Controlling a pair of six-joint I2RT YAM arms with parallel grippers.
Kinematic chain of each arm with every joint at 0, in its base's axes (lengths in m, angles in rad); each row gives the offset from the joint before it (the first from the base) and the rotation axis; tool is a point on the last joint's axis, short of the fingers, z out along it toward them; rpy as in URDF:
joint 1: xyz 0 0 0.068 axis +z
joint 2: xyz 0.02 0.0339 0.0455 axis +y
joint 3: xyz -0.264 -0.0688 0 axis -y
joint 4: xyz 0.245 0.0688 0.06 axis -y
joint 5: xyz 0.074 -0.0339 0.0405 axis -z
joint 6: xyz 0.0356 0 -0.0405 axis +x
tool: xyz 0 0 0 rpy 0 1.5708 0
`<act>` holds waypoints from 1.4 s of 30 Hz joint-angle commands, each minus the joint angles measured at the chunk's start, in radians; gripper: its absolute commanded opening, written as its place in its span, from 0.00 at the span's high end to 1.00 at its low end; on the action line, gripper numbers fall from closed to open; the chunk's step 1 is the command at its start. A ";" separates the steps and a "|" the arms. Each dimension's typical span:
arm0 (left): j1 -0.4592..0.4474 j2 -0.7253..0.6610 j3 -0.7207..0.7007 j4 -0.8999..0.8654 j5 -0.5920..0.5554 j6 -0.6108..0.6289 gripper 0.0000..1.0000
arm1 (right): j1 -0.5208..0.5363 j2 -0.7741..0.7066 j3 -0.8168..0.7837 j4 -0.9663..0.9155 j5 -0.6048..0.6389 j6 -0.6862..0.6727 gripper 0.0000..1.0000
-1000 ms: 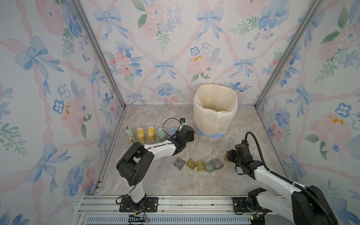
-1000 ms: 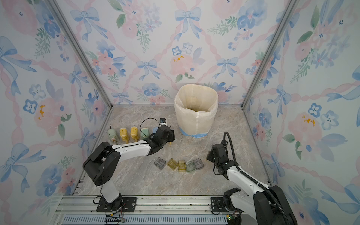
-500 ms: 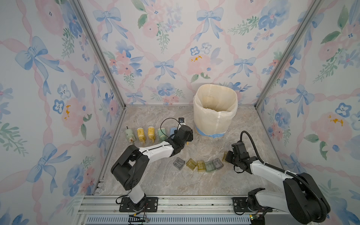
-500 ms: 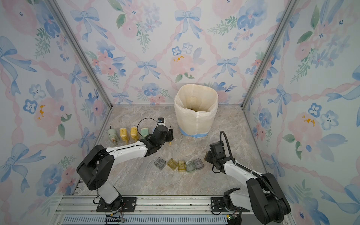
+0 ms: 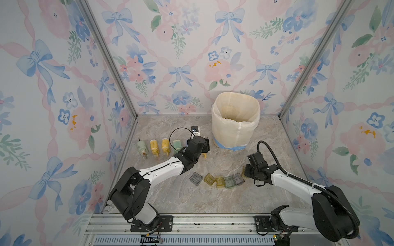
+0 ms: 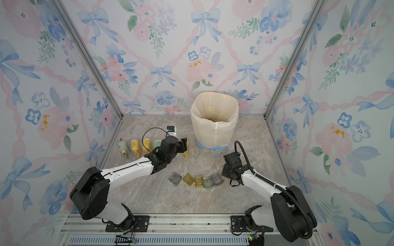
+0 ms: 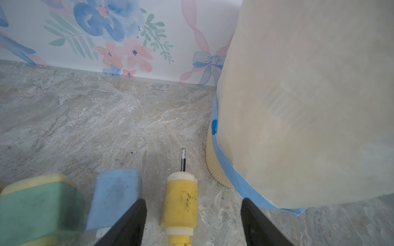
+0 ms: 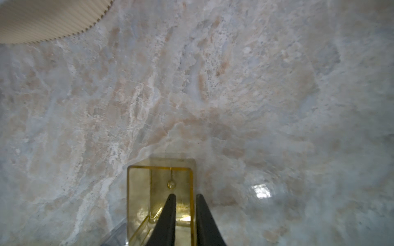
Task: Take out the pencil sharpener tray and clean the shavings
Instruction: Adjust the container at the center of the board, then reset both arms
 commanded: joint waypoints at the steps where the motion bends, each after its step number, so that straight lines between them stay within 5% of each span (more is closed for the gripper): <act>1: -0.008 -0.041 -0.026 -0.013 -0.024 0.029 0.27 | 0.026 0.023 0.012 -0.109 0.041 0.019 0.81; 15: -0.002 -0.089 -0.045 -0.018 -0.020 0.040 0.24 | 0.060 -0.071 0.014 -0.243 0.077 -0.019 0.79; 23: 0.011 -0.150 -0.067 -0.023 0.016 0.058 0.20 | 0.068 -0.136 0.059 -0.238 0.054 -0.066 0.50; 26: 0.025 -0.195 -0.085 -0.029 0.017 0.076 0.02 | 0.066 -0.172 0.087 -0.273 0.103 -0.114 0.41; 38: 0.172 -0.427 -0.183 -0.064 -0.018 0.108 0.02 | 0.036 -0.490 0.023 -0.042 0.320 -0.309 0.14; 42: 0.246 -0.518 -0.207 -0.060 -0.069 0.220 0.02 | -0.002 -0.562 -0.056 0.157 0.378 -0.445 0.06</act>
